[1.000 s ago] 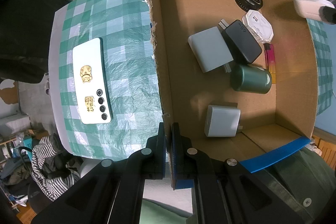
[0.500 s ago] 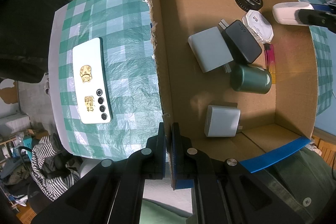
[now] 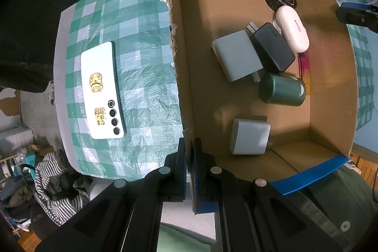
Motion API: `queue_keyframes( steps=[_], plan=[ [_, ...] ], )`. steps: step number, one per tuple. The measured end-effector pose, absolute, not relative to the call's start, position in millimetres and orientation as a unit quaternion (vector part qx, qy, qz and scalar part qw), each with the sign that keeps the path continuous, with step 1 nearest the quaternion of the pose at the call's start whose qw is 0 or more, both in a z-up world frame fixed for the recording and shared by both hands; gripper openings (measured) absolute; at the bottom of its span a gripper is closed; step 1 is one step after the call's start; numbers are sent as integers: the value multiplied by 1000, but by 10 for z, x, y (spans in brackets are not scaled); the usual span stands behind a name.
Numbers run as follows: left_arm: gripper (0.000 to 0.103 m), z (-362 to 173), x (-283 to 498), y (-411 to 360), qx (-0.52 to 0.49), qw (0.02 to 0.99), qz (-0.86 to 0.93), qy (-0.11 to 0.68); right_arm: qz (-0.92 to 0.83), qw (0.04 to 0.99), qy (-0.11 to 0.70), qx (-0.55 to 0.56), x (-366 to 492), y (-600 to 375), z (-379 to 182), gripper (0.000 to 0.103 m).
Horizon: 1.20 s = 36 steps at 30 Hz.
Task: Organize rigid objects
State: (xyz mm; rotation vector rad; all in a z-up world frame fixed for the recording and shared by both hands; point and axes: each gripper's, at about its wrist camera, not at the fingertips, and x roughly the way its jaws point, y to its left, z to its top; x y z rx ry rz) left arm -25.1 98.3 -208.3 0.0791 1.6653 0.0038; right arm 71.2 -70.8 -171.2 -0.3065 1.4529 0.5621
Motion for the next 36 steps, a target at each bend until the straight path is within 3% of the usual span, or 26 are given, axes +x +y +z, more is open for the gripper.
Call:
queue_keyframes(
  steps=[2,8,19,23,25,33,36],
  plan=[
    [5,-2083,-253,988,35,672,1,740,248,707,650,-131,720,-726,-1661,50],
    [5,-2081,-253,990,34,672,1,740,236,727,635,-115,732,-771,-1463,62],
    [7,-1905,-232,1054,20,689,14,725,206,755,619,-70,724,-991,-1159,68],
    [34,-1625,-196,1072,39,722,39,690,189,770,607,-55,688,-1109,-1004,68],
    [38,-1469,-172,1074,35,737,41,674,181,779,599,-47,672,-1180,-912,69],
    [73,-898,-67,975,10,793,28,609,131,825,548,-36,539,-1464,-501,70],
    [79,-686,-65,901,5,817,17,576,120,840,529,-30,476,-1557,-375,70]
  ],
)
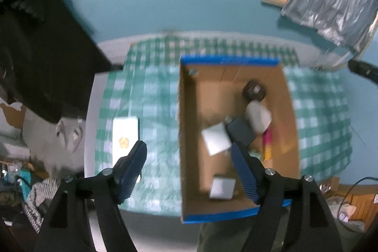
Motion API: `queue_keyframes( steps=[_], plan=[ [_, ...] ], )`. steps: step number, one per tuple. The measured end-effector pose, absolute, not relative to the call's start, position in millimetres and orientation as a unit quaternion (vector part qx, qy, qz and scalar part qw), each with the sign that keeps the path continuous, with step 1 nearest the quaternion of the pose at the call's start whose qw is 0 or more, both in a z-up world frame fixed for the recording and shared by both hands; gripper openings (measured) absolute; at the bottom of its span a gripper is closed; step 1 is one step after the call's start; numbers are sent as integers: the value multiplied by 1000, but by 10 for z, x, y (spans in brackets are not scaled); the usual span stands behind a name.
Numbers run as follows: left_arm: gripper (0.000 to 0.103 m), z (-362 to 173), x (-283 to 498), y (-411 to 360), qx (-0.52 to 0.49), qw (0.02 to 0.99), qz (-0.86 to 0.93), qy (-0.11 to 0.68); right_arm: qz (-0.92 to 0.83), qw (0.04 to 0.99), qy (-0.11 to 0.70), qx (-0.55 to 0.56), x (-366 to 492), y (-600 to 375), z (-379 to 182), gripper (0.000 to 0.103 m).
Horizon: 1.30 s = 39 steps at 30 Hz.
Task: Organize rigid objects
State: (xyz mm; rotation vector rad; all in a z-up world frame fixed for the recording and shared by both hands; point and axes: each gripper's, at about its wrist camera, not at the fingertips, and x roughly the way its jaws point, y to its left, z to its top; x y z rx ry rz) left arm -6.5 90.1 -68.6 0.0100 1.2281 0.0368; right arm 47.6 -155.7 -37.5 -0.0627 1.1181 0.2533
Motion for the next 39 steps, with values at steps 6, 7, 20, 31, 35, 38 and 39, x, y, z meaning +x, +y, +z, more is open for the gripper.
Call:
queue_keyframes(
  steps=[6,7,20,31,35,38,39],
  plan=[
    [88,-365,-80,723,27,852,4,524,101,857,506,-19,377,-1720,-203,70],
    [88,-334,-93,701,28,856,2,517,99,859,502,-18,359,-1738,-184,70],
    [93,-92,-164,518,42,879,-9,475,71,885,459,-24,158,-1870,64,70],
    [93,-24,-140,549,13,878,-4,478,62,896,439,-23,124,-1914,147,70],
    [93,-15,-131,566,10,878,-1,478,67,894,441,-25,139,-1908,140,70],
    [93,-5,-128,570,13,879,1,476,68,894,442,-28,141,-1893,136,70],
    [93,-1,-126,568,13,880,1,476,68,894,442,-29,146,-1892,136,70]
  ],
)
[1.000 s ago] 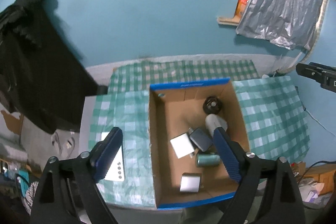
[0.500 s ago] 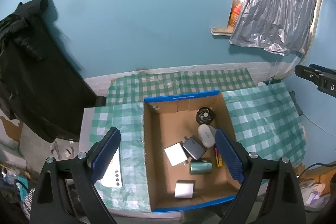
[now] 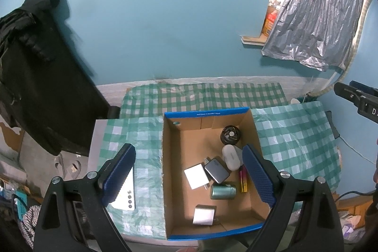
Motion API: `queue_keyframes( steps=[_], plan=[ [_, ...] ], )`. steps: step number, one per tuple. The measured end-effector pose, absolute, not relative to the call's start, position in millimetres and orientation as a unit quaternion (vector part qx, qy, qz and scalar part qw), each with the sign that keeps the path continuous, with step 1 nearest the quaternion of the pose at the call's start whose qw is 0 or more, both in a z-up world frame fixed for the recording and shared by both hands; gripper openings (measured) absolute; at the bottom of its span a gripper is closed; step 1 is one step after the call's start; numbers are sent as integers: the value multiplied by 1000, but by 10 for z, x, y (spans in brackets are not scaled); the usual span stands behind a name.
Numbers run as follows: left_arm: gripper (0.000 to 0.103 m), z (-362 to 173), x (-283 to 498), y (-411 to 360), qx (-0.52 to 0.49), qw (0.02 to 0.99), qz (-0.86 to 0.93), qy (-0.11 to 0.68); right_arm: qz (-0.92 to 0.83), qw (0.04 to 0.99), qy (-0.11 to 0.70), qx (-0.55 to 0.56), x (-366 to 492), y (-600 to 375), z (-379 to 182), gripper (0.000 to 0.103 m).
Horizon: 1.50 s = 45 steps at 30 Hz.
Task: Organize rigid objects
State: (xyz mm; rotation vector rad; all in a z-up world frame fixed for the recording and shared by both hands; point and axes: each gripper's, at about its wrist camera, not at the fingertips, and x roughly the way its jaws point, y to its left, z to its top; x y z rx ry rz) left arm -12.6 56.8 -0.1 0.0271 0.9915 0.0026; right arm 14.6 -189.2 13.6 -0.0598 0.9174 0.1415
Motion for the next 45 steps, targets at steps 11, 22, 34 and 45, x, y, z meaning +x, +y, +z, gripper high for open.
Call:
queue_keyframes(
  steps=[11,22,34,45],
  plan=[
    [93,5,-102,554,17,879,3,476,67,893,444,-27,169,-1889,127,70],
    [93,-21,-92,516,26,878,4,477,67,892,446,-28,182,-1912,108,70],
    [98,-20,-93,505,27,879,5,476,67,892,446,-30,185,-1921,108,70],
    [99,-28,-81,485,31,879,2,476,68,892,446,-30,186,-1937,111,70]
  ],
)
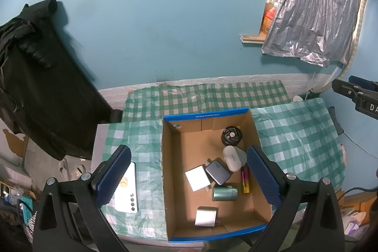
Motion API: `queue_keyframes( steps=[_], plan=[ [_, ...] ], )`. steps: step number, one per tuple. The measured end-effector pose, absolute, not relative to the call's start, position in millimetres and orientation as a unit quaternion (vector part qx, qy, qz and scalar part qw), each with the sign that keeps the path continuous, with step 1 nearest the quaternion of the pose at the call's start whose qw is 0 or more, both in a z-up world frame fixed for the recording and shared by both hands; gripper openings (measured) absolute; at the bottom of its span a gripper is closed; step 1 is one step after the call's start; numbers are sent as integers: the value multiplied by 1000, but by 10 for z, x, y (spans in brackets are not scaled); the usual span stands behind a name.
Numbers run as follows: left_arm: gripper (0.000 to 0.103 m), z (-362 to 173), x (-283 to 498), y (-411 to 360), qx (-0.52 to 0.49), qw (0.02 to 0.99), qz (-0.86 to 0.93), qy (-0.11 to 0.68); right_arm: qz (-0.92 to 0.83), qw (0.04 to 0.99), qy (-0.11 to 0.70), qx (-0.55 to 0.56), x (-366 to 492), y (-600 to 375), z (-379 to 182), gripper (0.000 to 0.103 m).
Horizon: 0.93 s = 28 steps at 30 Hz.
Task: Organize rigid objects
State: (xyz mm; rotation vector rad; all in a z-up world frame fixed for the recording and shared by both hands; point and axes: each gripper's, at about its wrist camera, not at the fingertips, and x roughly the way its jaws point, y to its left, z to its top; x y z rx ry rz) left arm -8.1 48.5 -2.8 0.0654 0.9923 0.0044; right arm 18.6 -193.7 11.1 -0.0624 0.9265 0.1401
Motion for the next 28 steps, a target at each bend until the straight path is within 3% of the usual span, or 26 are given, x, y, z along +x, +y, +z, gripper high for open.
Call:
queue_keyframes(
  steps=[28],
  plan=[
    [100,-51,-77,467,36,877,5,479,68,890,449,-33,172,-1961,100,70]
  ],
)
